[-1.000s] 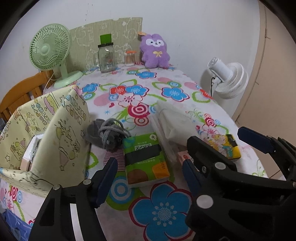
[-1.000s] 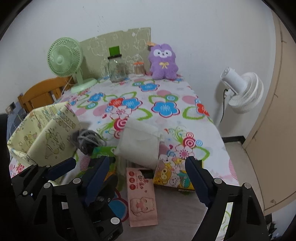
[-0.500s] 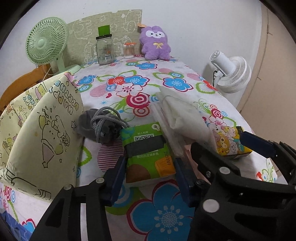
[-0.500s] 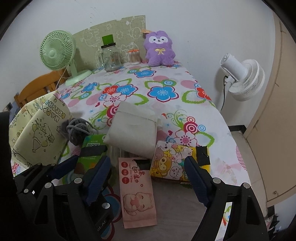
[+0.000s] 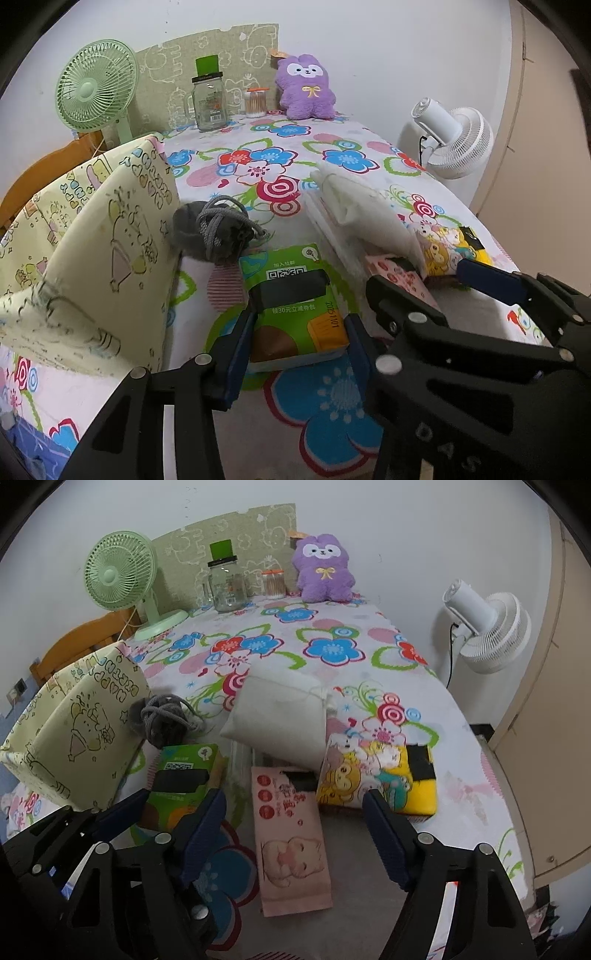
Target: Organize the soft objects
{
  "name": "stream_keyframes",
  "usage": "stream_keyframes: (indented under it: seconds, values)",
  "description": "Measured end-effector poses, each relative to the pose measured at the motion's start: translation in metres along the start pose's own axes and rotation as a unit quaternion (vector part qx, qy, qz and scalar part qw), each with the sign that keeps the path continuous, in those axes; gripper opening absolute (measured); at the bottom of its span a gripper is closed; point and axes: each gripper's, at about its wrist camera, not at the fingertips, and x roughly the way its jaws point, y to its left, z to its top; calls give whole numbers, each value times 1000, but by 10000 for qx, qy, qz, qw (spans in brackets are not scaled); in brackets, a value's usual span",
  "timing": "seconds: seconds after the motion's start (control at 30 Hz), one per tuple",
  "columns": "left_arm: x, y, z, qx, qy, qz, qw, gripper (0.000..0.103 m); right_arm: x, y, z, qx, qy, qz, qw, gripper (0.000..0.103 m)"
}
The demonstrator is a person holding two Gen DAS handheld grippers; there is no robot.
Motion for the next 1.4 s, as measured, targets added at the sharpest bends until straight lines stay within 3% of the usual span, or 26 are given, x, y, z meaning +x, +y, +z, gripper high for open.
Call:
stream_keyframes:
  seconds: [0.2, 0.27, 0.6, 0.67, 1.4]
  values:
    - [-4, -2, -6, 135, -17, 105, 9999, 51, 1, 2, -7, 57, 41, 11, 10000, 76]
    - [-4, -2, -7, 164, -32, 110, 9998, 51, 4, 2, -8, 112, 120, 20, 9999, 67]
    - [-3, 1, -8, 170, 7, 41, 9998, 51, 11, 6, -10, 267, 280, 281, 9989, 52]
    - [-3, 2, -8, 175, 5, 38, 9998, 51, 12, 6, -10, 254, 286, 269, 9989, 44]
    - [-33, 6, 6, 38, -241, -89, 9997, 49, -22, 21, 6, 48, -33, 123, 9999, 42]
